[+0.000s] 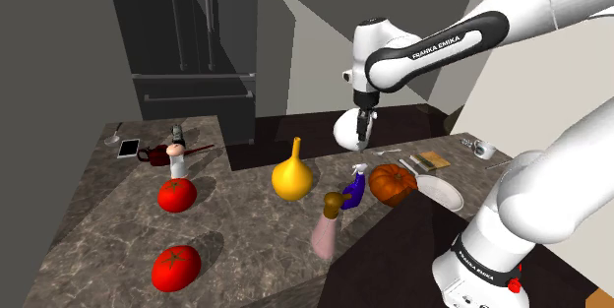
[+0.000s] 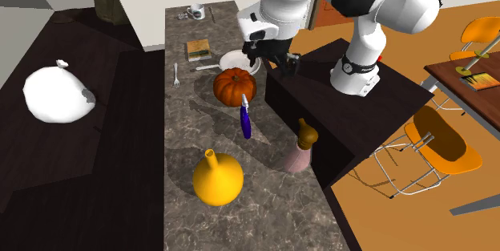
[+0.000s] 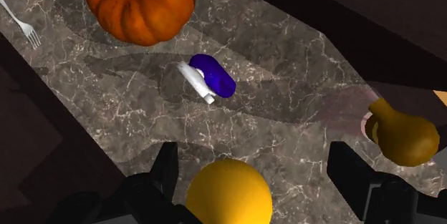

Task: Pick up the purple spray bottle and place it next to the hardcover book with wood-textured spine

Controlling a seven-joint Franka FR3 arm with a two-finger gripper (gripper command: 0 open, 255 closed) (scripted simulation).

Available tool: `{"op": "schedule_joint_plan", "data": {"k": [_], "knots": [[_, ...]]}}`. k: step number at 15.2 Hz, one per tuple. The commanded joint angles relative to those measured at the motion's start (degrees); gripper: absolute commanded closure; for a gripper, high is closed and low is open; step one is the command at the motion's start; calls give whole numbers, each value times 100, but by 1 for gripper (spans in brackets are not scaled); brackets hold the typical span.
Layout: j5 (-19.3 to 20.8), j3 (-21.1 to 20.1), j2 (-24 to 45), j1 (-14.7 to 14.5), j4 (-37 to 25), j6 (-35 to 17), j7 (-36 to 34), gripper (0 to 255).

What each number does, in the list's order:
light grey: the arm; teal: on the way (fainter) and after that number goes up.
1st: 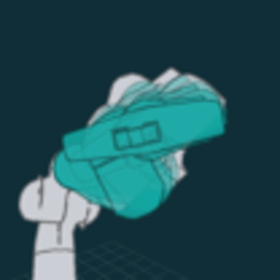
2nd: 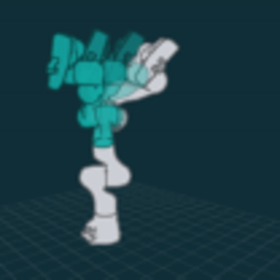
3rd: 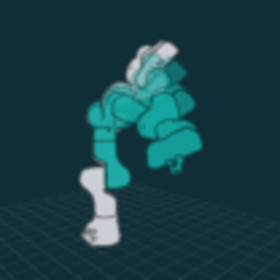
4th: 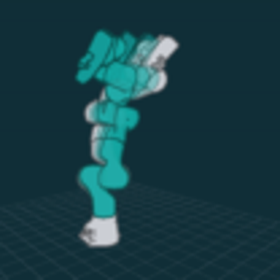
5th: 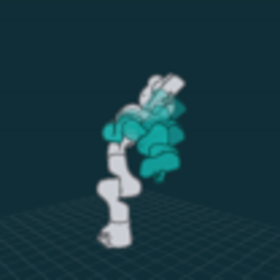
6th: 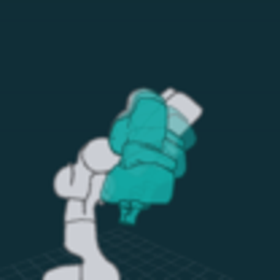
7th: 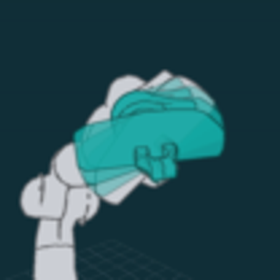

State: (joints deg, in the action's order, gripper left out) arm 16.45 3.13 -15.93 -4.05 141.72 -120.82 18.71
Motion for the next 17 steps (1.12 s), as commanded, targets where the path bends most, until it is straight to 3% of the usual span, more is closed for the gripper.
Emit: {"op": "schedule_joint_plan", "data": {"k": [1, 8, 17], "knots": [[185, 12, 382, -7, 20, -259, 207, 0], [1003, 49, 1876, 35, -164, -1082, 725, 0], [2406, 247, 3887, -16, -762, -1867, 1004, 0]]}}
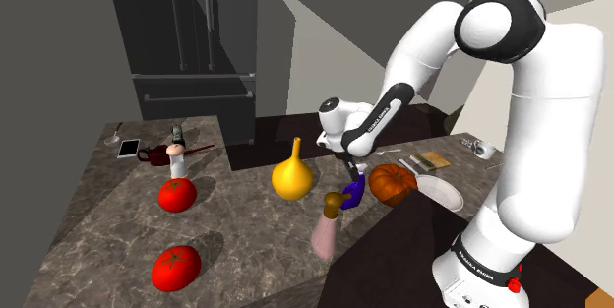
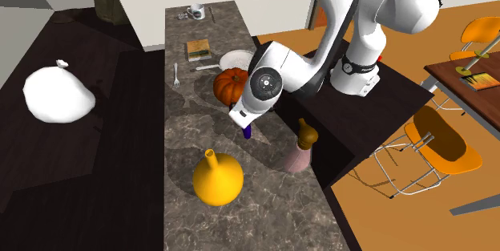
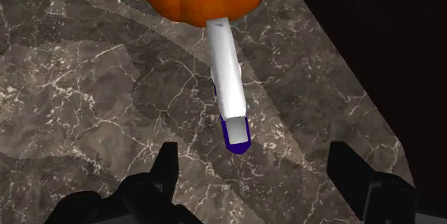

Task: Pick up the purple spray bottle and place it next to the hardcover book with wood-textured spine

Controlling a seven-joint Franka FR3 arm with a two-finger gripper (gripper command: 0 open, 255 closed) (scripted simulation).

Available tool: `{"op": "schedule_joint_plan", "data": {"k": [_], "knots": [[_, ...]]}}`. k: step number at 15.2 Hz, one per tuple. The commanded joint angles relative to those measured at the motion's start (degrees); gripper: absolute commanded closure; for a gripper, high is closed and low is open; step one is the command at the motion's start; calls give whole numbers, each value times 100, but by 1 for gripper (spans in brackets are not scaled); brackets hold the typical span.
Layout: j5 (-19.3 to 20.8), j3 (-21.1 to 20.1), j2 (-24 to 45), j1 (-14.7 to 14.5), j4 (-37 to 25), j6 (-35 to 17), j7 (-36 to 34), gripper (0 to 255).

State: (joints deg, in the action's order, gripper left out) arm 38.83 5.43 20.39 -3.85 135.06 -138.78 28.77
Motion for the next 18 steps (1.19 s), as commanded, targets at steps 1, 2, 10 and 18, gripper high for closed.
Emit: {"op": "schedule_joint_plan", "data": {"k": [1, 2, 10, 18], "knots": [[331, 56, 482, -56, -187, -140, 16, 0], [493, 98, 708, -79, -281, -205, 33, 0], [1115, 364, 1639, -104, -641, -644, -66, 0], [1221, 438, 1821, -81, -702, -785, -140, 0]]}}
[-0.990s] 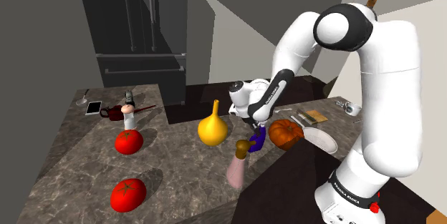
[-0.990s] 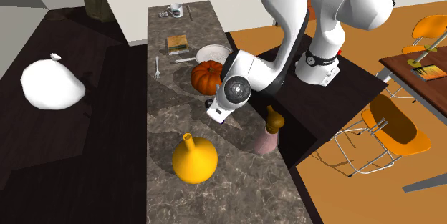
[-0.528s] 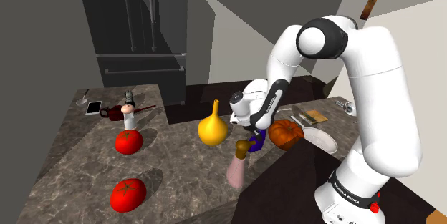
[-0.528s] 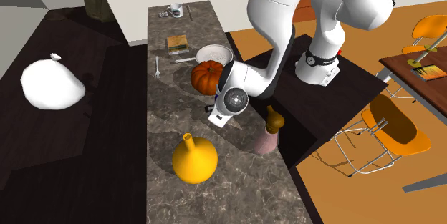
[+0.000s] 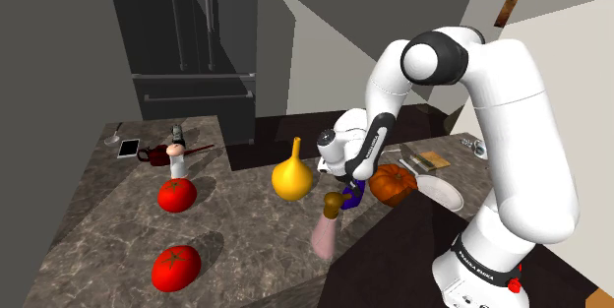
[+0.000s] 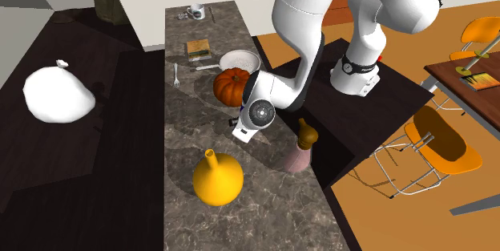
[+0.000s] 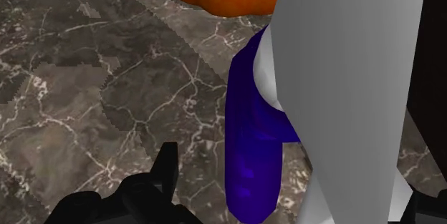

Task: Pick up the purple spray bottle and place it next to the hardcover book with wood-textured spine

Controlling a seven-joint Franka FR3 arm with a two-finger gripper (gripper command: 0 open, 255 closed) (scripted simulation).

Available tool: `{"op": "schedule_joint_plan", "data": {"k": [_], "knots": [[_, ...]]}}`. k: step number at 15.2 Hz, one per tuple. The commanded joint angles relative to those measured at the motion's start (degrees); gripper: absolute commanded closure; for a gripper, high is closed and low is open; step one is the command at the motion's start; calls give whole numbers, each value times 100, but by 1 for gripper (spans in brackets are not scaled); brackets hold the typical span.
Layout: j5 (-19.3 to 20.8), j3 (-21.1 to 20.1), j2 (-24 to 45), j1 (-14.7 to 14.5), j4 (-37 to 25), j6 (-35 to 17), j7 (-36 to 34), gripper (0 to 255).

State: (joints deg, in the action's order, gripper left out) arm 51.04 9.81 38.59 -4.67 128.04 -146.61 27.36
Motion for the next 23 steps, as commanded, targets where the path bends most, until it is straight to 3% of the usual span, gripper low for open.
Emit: {"op": "schedule_joint_plan", "data": {"k": [1, 2, 3, 12, 23], "knots": [[1, 1, 1, 1, -1, -1, 0, 0], [0, 0, 1, 0, 0, -1, 0, 0], [0, 0, 1, 0, 0, -1, 0, 255], [1, 1, 1, 1, -1, -1, 0, 255], [-272, -113, -958, 74, 435, 452, 476, 255]]}}
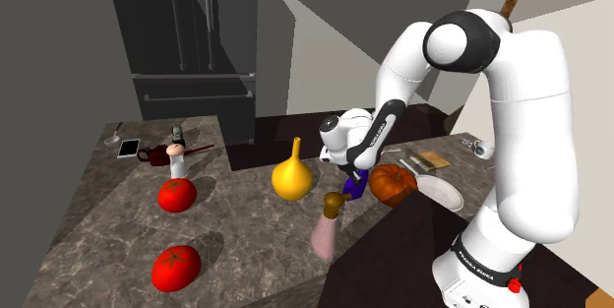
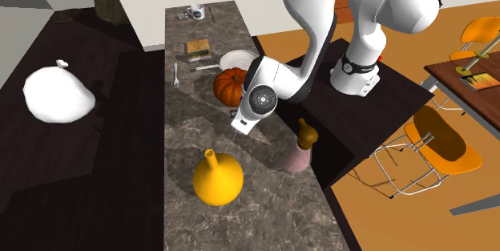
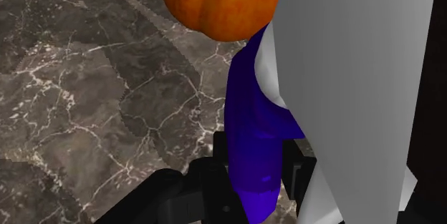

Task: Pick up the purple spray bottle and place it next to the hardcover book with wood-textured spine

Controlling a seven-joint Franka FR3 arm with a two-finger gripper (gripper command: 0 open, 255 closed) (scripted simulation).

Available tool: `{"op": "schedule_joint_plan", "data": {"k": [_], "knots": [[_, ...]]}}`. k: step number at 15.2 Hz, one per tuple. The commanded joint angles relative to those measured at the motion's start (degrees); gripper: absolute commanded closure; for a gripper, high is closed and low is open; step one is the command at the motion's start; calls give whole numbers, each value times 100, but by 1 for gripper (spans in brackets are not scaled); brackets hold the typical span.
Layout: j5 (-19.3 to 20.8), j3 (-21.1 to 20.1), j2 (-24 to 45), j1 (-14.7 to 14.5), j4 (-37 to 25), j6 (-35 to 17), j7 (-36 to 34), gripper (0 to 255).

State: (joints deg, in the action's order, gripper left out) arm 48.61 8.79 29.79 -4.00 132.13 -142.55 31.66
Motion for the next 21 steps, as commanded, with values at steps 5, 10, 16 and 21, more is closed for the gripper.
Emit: {"op": "schedule_joint_plan", "data": {"k": [5, 10, 16, 21], "knots": [[-178, -63, -501, 32, 178, 277, 282, 255], [-336, -112, -914, 50, 299, 525, 522, 255], [-529, -165, -1391, 60, 402, 842, 813, 255], [-689, -202, -1770, 60, 452, 1123, 1054, 255]]}}
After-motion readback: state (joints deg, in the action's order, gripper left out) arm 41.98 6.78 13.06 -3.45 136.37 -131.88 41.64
